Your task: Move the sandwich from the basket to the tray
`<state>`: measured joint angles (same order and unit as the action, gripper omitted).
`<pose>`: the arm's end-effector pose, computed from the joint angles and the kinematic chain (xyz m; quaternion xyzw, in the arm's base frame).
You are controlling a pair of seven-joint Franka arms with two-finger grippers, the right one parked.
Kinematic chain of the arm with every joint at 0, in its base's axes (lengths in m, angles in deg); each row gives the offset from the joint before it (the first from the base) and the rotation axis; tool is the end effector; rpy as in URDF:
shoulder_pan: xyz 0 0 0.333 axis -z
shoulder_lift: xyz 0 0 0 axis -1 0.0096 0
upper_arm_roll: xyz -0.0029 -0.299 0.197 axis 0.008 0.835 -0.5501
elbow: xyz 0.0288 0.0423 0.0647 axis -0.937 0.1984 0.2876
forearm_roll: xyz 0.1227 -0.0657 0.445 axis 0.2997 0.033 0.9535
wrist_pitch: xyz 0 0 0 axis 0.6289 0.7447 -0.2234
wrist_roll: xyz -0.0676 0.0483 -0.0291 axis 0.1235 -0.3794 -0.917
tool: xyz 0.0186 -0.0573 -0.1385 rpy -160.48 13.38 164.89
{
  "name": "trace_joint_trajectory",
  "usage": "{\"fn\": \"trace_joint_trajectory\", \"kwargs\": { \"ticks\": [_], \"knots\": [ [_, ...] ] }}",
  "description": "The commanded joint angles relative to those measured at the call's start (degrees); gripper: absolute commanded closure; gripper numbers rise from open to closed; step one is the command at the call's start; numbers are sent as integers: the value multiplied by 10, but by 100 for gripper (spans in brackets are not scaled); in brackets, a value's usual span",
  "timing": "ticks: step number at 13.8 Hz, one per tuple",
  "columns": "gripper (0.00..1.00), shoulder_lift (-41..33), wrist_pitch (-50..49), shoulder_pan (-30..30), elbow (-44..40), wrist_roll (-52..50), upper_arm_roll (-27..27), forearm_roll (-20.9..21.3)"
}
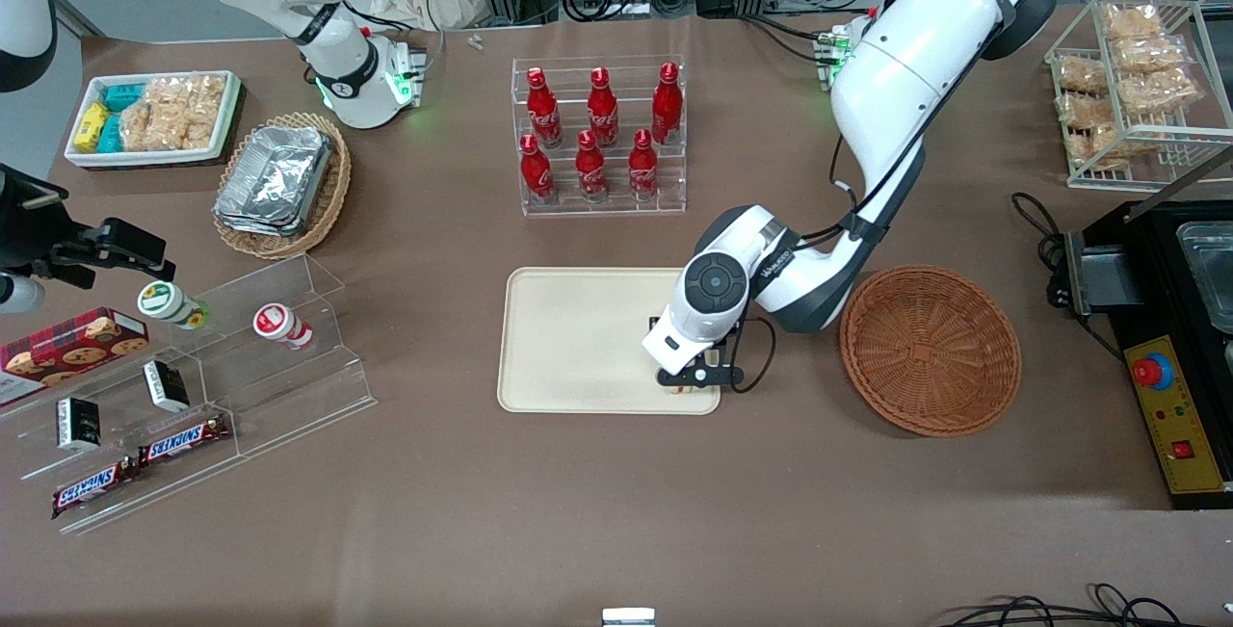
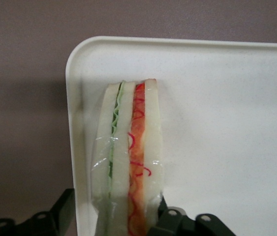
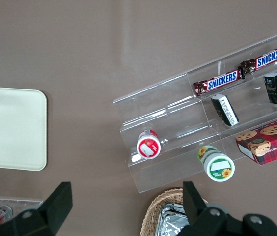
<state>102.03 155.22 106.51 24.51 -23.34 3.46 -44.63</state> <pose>0.6430 -0.4690 0.1692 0.9989 0.0041 -0.0443 0.0127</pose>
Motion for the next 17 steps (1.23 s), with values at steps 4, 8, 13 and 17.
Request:
{"fn": "trace_joint_trajectory", "kwargs": {
  "ticks": [4, 8, 13, 17],
  "knots": [
    [0, -16, -33, 1, -35, -11, -4, 4],
    [0, -68, -145, -23, -65, -11, -2, 2],
    [0, -188, -243, -70, -46, -6, -3, -50],
    [0, -296, -252, -136, 25, 2, -2, -80]
  ]
}}
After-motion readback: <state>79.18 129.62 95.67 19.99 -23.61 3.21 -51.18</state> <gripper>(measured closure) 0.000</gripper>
